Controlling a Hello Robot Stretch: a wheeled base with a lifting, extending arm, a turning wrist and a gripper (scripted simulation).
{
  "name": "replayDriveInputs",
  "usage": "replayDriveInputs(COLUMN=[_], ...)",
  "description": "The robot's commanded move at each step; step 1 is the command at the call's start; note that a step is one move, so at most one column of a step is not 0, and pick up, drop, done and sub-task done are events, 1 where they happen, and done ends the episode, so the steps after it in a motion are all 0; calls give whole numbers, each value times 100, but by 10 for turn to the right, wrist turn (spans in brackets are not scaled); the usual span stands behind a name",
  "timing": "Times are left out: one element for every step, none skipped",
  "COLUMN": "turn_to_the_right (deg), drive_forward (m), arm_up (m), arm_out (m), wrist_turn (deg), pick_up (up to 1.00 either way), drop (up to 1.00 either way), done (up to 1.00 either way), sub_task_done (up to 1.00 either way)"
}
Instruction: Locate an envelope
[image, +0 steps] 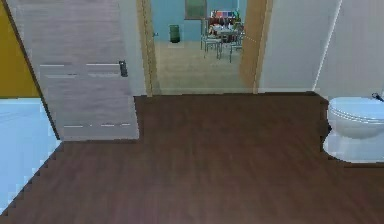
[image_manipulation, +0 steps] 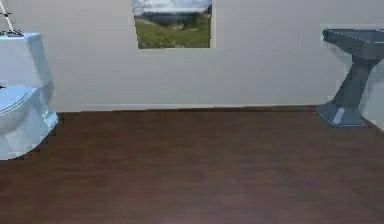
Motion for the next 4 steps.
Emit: replayDriveInputs(turn_to_the_right=[0, -30, 0, 0], drive_forward=[100, 0, 100, 100], arm_up=[0, 0, 0, 0], arm_out=[0, 0, 0, 0], wrist_turn=[0, 0, 0, 0], pick_up=[0, 0, 0, 0], drop=[0, 0, 0, 0], done=[0, 0, 0, 0], sub_task_done=[0, 0, 0, 0])
